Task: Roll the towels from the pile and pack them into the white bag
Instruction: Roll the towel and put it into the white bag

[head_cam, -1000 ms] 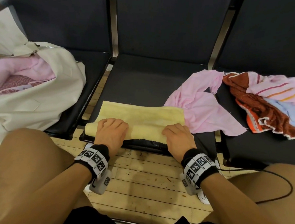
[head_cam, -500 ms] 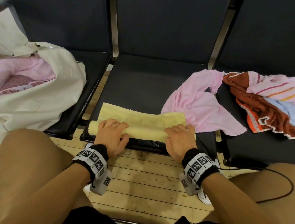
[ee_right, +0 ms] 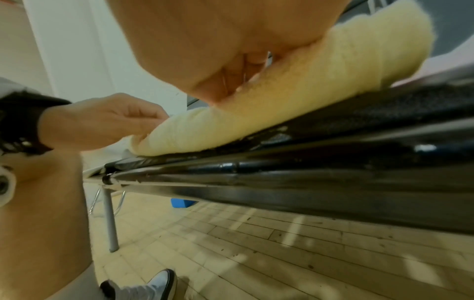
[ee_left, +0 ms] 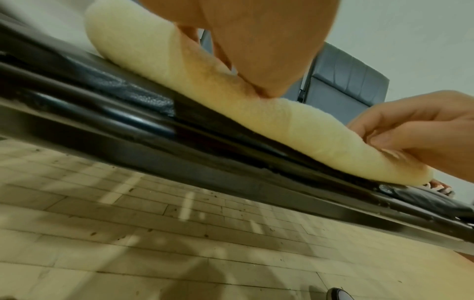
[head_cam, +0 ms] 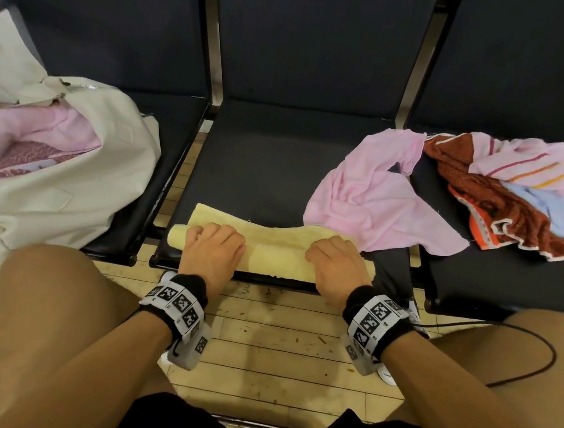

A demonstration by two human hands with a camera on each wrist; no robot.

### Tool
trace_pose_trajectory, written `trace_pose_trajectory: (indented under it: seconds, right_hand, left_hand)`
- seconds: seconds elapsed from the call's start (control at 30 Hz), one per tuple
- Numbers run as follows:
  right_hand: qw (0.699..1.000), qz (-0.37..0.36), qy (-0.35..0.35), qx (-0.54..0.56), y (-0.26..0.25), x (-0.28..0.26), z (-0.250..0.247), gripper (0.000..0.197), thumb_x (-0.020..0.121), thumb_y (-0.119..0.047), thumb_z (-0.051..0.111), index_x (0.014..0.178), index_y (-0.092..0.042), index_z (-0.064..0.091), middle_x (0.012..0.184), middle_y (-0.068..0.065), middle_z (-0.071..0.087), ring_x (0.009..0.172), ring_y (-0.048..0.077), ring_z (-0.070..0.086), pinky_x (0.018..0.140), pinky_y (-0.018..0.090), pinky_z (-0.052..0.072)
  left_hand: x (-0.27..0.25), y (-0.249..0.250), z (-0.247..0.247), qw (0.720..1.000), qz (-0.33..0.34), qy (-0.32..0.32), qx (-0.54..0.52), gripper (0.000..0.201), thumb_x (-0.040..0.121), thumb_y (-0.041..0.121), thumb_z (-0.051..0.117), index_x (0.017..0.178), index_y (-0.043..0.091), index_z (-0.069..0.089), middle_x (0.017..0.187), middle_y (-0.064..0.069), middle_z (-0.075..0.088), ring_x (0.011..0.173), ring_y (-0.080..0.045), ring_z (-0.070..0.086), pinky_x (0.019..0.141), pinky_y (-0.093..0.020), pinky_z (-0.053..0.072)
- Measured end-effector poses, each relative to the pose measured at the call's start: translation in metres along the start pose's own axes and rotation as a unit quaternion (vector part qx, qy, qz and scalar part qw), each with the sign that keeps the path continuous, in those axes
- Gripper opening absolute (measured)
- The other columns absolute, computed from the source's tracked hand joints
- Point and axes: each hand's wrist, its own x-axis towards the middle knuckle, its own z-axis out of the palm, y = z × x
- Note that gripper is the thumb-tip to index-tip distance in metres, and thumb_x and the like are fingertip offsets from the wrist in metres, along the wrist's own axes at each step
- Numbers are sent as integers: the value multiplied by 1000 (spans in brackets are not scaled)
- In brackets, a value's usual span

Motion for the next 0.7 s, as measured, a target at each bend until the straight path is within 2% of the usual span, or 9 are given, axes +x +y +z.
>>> trace_pose_trajectory:
  seconds: [0.1,0.17,0.23,0.37,0.4,0.5,0.57,0.63,0.7]
  right_hand:
    - [999,-1,-48,19,-12,-8,-3,25,78,-23,44,87,-18,66,91,-4,64,83,21,51,77,35,38]
    - [997,20,-75,18,-15,-10,-7,28,81,-37,46,94,-20,65,96,-5,63,87,21,51,79,37,42]
    - [995,33,-93,9,-11,-11,-6,34,79,-43,50,102,-22,64,100,-5,63,91,22,54,82,40,45]
    - [991,59,-116,7,-4,-9,-7,42,85,-40,40,112,-20,63,100,-1,67,92,25,58,85,42,46]
    - [991,61,-119,4,-4,-8,-9,43,86,-38,38,114,-19,63,99,0,68,91,25,58,85,42,45]
    - [990,74,-118,4,0,-7,-14,42,86,-31,36,115,-16,64,95,2,69,87,26,59,86,42,44]
    - [986,88,-142,5,3,-6,-19,43,85,-32,33,112,-16,62,93,2,68,84,26,58,88,42,43]
    - [983,93,-160,4,4,-5,-23,40,86,-33,31,108,-16,60,90,2,67,78,25,57,85,40,44]
    - [982,105,-153,16,3,-6,-23,33,89,-31,37,112,-17,57,91,1,65,74,25,54,75,36,42]
  left_hand:
    - [-4,5,-2,1000,9,-24,-16,33,98,45,35,101,28,64,102,9,63,98,-19,53,92,-39,36]
    - [-5,5,-3,999,6,-37,-30,43,92,58,36,102,27,64,104,9,63,100,-20,55,94,-42,40]
    - [-6,2,-3,998,15,-61,-32,51,84,65,41,110,27,63,111,8,60,105,-20,54,99,-43,39]
    - [-4,-11,0,993,-2,-86,-84,49,84,50,61,126,25,57,123,4,57,115,-22,49,106,-40,32]
    - [-4,-14,1,993,-5,-88,-80,48,86,49,60,127,25,56,123,3,57,115,-22,49,106,-40,32]
    - [-2,-18,-2,995,-11,-97,-24,55,84,65,36,119,28,58,111,6,61,105,-20,53,98,-40,35]
    - [-2,-18,-5,993,-18,-119,13,62,82,72,23,112,29,57,104,8,63,99,-19,56,93,-40,35]
    - [-3,-16,-6,991,-13,-130,20,64,82,73,20,109,28,57,100,8,66,95,-18,58,90,-40,34]
    - [-4,-15,-6,993,-10,-117,-5,64,83,68,22,115,25,58,102,5,66,95,-20,59,90,-42,34]
